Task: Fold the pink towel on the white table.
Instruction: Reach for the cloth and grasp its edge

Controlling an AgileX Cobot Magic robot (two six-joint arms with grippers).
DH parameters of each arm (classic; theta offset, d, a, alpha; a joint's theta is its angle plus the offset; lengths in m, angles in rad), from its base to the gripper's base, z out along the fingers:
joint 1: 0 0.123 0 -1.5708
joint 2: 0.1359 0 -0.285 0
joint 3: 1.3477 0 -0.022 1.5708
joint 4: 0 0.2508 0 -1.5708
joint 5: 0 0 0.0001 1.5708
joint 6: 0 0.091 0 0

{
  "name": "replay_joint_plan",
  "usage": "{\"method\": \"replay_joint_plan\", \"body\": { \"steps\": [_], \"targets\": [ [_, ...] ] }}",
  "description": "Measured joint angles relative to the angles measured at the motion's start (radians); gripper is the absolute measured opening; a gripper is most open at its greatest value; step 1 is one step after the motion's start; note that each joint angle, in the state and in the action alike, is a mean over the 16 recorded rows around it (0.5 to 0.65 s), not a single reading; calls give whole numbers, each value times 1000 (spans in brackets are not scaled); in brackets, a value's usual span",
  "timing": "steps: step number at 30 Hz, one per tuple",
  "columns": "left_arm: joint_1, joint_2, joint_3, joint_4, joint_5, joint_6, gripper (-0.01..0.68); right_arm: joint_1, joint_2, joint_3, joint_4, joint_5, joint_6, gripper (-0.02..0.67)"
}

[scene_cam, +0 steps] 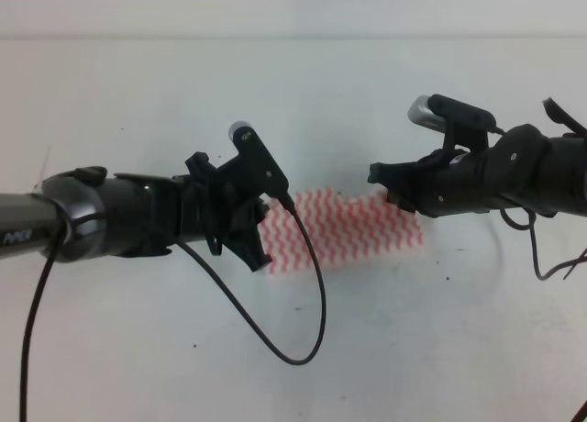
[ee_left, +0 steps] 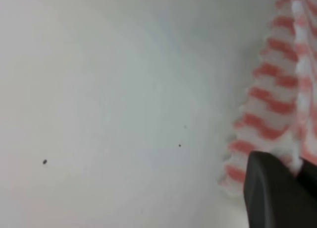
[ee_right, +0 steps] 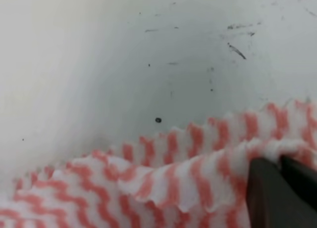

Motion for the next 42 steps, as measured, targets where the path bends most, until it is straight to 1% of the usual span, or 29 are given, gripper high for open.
{"method": "replay_joint_plan", "body": {
  "steps": [7,18,23,27,38,40,42],
  "targets": [
    [0,16,-3,0,-6,4,-5,0,-1,0,0,2,0,-17],
    [0,29,-3,0,-6,53,-5,0,3,0,0,4,-1,-17],
    [0,30,-3,1,7,72,16,0,3,0,0,5,-1,-17],
    [0,30,-3,1,11,67,67,0,3,0,-1,7,-1,-17],
    [1,17,-43,1,-67,-31,323,0,0,0,-10,10,-1,-17],
    [2,10,-55,1,-79,-59,347,0,0,0,-11,10,-1,-17],
    [2,4,-67,1,-86,-88,355,0,-1,0,-13,10,-1,-17]
  ]
}}
